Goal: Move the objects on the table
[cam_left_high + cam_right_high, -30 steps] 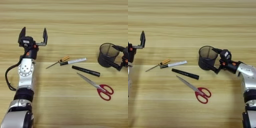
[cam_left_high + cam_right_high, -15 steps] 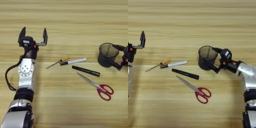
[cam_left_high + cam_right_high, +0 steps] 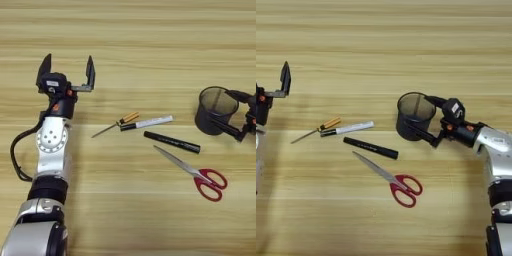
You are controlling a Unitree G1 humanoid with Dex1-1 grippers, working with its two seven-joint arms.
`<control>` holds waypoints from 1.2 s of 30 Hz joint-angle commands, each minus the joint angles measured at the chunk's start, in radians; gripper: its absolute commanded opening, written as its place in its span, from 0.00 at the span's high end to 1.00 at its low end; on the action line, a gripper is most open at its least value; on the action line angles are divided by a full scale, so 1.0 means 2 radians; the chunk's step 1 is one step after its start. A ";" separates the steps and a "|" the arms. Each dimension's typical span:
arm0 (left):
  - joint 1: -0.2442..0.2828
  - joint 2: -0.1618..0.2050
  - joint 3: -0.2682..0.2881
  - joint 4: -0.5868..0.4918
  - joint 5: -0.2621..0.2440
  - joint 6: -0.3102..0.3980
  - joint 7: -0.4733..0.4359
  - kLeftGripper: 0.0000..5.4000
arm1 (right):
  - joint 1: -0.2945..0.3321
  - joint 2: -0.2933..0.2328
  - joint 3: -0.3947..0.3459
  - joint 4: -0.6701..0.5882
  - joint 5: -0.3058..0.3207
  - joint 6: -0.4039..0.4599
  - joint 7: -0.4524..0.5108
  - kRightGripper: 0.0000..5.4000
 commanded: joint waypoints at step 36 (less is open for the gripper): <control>-0.007 0.001 -0.001 0.005 0.003 -0.006 -0.002 0.00 | 0.056 -0.040 -0.015 -0.042 0.011 0.018 0.013 0.00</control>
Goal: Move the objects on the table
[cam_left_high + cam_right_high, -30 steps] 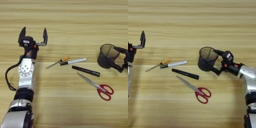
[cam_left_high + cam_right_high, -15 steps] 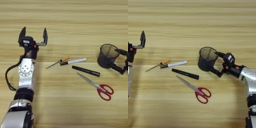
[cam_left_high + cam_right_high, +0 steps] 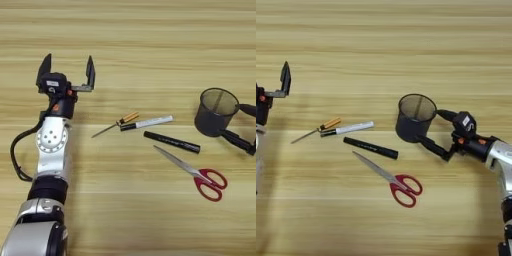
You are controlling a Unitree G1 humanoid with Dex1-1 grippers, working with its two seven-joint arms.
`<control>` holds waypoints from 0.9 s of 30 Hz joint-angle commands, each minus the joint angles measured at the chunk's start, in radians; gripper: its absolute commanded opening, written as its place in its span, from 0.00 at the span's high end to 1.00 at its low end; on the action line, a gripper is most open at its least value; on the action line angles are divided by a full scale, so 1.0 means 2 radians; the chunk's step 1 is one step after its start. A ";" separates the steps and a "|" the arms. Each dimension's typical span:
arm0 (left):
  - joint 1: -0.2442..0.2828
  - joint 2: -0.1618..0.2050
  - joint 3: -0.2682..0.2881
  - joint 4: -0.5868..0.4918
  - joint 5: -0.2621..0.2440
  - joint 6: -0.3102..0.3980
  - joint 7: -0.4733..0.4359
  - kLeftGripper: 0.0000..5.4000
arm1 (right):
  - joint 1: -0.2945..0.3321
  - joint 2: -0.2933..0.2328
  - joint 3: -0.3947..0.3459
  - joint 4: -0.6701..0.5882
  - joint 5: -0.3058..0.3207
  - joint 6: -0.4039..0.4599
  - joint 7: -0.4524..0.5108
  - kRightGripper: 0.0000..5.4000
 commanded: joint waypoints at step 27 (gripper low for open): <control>-0.013 0.002 -0.001 0.016 0.002 -0.011 -0.003 0.00 | 0.065 -0.023 -0.026 -0.230 0.085 0.079 0.027 0.00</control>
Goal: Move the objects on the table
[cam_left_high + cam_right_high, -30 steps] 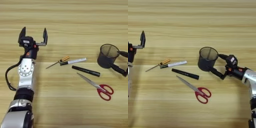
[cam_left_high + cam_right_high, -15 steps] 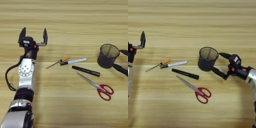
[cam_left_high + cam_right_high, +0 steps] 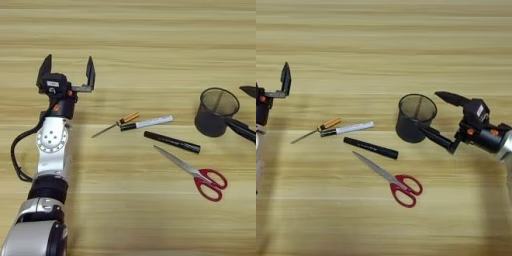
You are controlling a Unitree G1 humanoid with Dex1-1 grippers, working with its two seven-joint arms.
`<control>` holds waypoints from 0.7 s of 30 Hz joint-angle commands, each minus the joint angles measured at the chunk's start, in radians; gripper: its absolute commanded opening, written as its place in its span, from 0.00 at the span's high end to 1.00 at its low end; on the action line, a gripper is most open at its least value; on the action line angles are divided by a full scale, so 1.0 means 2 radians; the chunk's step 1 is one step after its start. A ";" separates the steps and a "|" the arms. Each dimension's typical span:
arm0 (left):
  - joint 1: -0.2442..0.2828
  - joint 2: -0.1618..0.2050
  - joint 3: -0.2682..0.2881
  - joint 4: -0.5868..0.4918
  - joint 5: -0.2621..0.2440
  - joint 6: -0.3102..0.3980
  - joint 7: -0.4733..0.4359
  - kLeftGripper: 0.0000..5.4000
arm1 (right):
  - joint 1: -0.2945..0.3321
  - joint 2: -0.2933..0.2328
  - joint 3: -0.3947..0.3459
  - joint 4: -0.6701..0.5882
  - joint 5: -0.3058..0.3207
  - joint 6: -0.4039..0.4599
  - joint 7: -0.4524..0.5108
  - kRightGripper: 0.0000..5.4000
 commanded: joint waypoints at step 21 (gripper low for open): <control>-0.014 0.000 -0.002 0.006 0.004 -0.006 0.000 0.00 | 0.015 0.011 0.016 -0.107 0.050 0.037 0.011 0.00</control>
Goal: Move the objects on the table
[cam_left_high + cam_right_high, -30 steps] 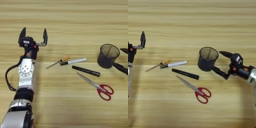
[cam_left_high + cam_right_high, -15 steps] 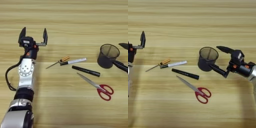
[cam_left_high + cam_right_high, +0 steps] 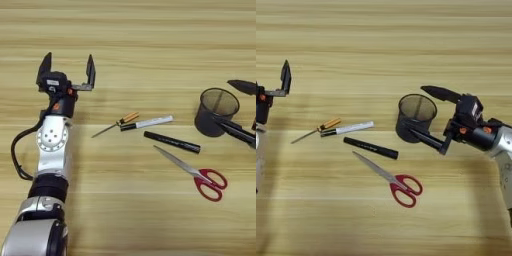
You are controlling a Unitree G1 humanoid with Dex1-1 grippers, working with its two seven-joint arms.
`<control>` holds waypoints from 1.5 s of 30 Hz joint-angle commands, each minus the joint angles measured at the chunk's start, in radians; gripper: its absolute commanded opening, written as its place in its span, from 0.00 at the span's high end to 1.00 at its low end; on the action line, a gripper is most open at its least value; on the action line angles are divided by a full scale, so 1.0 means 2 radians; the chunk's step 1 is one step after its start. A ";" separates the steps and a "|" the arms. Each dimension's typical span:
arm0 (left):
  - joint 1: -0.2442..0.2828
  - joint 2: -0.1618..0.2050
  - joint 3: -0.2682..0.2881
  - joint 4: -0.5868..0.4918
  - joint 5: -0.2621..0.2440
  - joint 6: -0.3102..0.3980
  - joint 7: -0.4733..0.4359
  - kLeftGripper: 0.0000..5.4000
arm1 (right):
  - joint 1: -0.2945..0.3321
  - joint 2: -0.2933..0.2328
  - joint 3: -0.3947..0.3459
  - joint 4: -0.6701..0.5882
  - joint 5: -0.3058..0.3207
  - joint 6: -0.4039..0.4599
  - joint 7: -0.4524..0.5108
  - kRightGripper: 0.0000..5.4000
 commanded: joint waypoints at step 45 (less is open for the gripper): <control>-0.009 0.002 -0.004 0.002 0.003 0.000 -0.004 0.00 | 0.139 -0.041 0.068 -0.045 -0.025 0.045 0.036 0.00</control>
